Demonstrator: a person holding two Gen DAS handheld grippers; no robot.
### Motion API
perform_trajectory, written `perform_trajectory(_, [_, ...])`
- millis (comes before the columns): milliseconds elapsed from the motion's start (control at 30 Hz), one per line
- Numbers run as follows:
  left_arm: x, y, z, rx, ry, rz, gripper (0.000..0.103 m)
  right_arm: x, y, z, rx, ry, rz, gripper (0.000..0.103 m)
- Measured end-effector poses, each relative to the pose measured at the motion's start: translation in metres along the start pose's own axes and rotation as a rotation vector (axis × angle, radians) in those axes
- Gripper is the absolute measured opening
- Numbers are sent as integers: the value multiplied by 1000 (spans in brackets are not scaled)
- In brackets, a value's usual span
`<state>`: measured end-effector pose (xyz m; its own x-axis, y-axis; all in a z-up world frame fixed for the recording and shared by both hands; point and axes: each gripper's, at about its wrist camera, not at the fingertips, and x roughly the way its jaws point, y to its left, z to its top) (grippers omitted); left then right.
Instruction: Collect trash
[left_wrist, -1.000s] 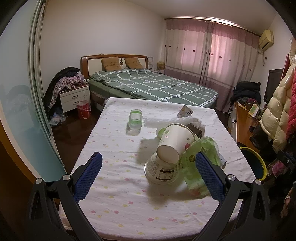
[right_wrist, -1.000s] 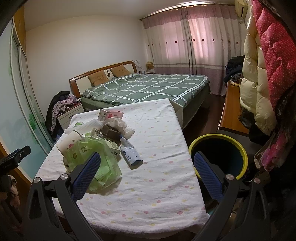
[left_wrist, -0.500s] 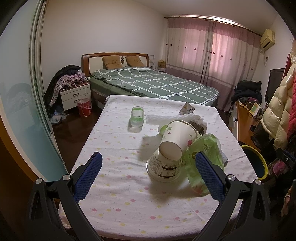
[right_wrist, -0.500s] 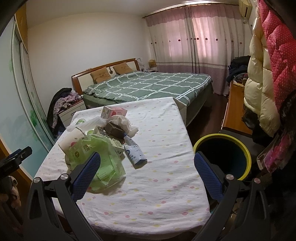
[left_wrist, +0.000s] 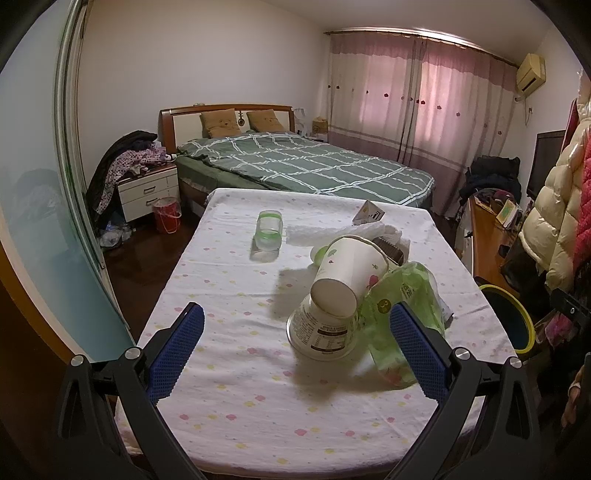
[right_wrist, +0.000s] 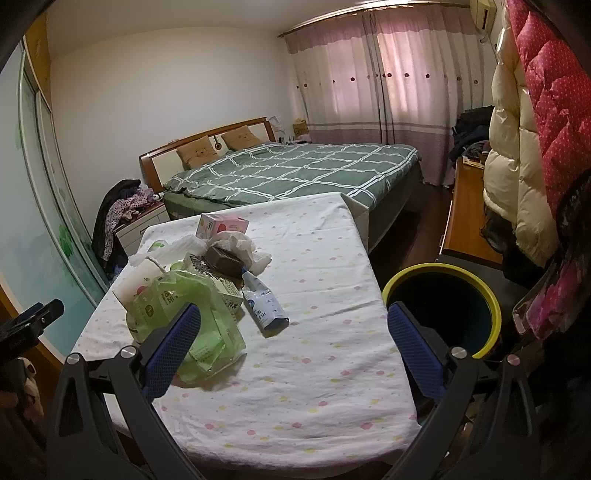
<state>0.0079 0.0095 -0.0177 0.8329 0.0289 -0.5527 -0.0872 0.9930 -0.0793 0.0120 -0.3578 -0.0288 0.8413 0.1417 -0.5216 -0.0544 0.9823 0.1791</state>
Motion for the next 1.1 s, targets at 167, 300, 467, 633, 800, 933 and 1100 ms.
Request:
perform_trajectory(167, [0, 0, 0, 0, 0, 1, 99, 0, 0, 0, 0, 1, 1, 97])
perform_trajectory(300, [0, 0, 0, 1, 0, 0, 99, 1, 0, 0, -1, 2, 1, 97])
perform_trajectory(467, [0, 0, 0, 1, 0, 0, 99, 1, 0, 0, -1, 3, 2, 97])
perform_trajectory(633, [0, 0, 0, 0, -1, 0, 99, 2, 1, -1, -1, 4, 2, 97])
perform_trajectory(800, [0, 0, 0, 2, 1, -1, 99, 2, 0, 0, 0, 4, 2, 97])
perform_trajectory(933, [1, -2, 0, 4, 3, -2, 99, 2, 0, 0, 0, 2, 1, 97])
perform_trajectory(1100, [2, -3, -1, 4, 7, 0, 99, 5, 2, -1, -2, 9, 1, 97])
